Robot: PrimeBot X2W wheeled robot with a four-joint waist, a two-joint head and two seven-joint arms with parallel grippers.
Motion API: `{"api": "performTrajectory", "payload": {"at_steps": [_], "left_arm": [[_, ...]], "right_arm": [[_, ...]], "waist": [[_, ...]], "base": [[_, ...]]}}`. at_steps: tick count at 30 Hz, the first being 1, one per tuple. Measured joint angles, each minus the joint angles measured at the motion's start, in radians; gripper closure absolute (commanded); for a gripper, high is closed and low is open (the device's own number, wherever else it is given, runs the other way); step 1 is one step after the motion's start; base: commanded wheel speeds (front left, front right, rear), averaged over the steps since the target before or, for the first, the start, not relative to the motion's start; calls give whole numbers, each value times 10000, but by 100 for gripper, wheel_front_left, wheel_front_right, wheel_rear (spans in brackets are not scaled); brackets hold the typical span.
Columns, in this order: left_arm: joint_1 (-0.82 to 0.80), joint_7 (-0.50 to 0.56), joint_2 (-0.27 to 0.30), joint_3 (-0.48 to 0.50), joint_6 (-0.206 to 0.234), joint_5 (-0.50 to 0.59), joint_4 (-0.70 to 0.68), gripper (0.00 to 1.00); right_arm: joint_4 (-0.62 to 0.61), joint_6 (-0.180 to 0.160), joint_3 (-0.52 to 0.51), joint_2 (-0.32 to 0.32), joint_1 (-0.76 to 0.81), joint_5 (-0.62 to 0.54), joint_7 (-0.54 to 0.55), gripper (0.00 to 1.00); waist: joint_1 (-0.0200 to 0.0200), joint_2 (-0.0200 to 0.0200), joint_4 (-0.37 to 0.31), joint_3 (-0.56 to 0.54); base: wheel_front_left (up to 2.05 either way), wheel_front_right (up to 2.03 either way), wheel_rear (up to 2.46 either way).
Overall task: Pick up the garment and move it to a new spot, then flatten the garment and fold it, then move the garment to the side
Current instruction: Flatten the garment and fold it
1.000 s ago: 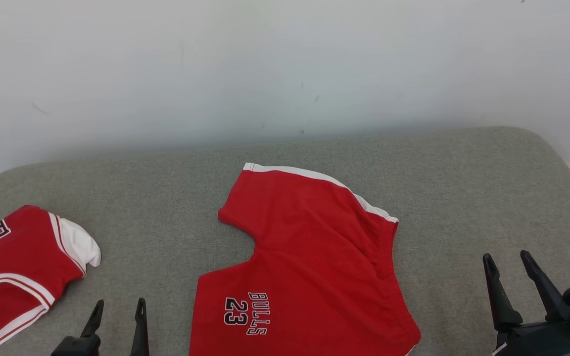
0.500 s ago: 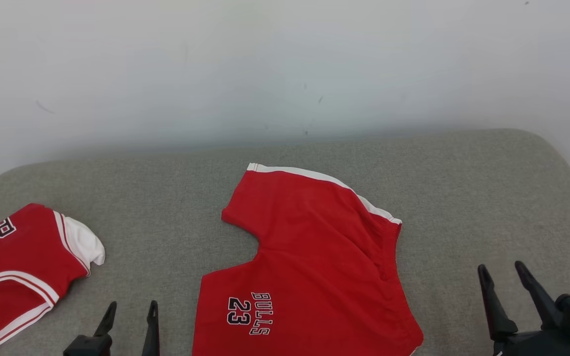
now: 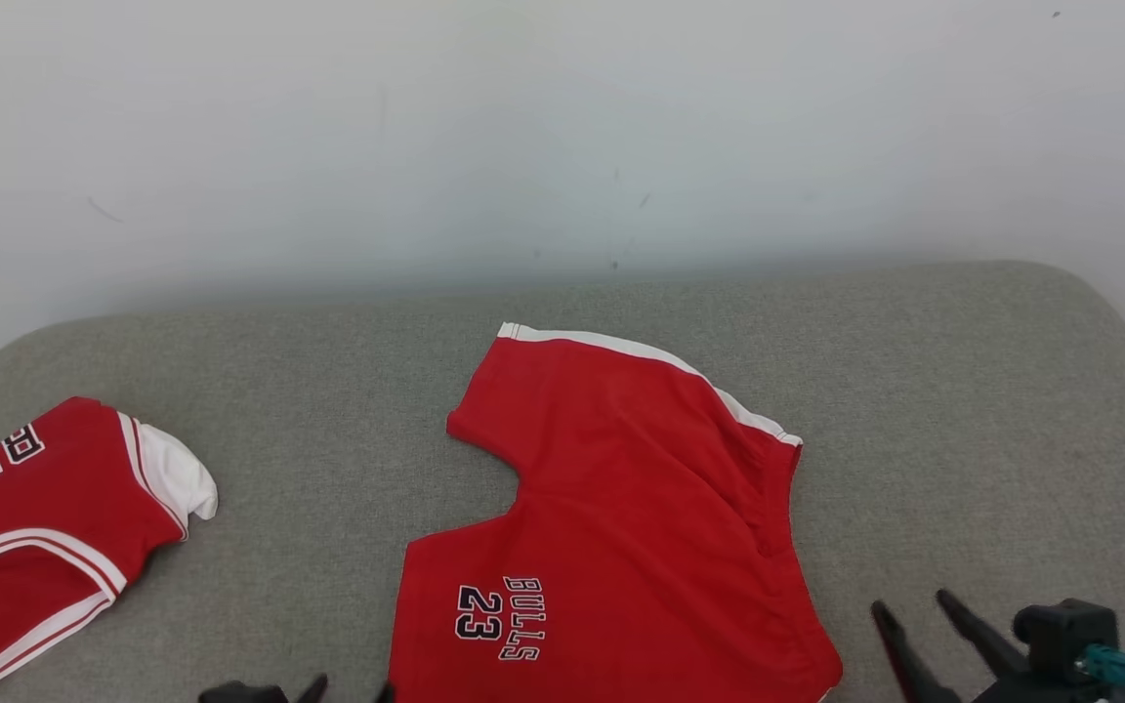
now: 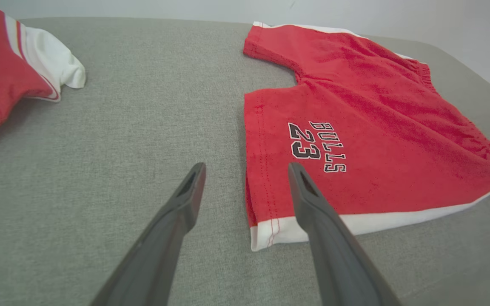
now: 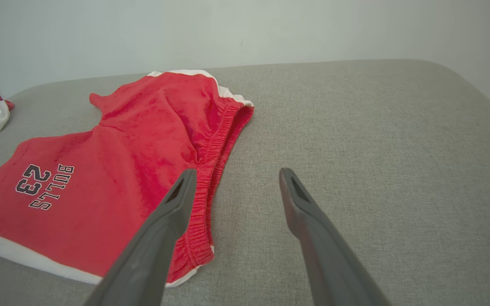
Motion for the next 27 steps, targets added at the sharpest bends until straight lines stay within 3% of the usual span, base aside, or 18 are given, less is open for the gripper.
{"api": "performTrajectory", "payload": {"at_steps": [2, 13, 27], "left_arm": [[112, 305, -10, -88, -242, -290, 203, 0], [110, 1434, -211, -466, -378, -857, 917, 0], [-737, 1948, -416, -642, -380, -836, 1785, 0]], "right_arm": [[23, 146, 219, 0, 1, 81, 341, 0], [566, 550, 848, -40, -67, 395, 1843, 0], [1377, 667, 1406, 201, -693, 443, 2686, 0]], "waist": [[0, 0, 15, 11], [0, 0, 129, 147], [0, 0, 259, 350]], "base": [[0, 0, 0], [0, 0, 0], [0, 0, 0]]}}
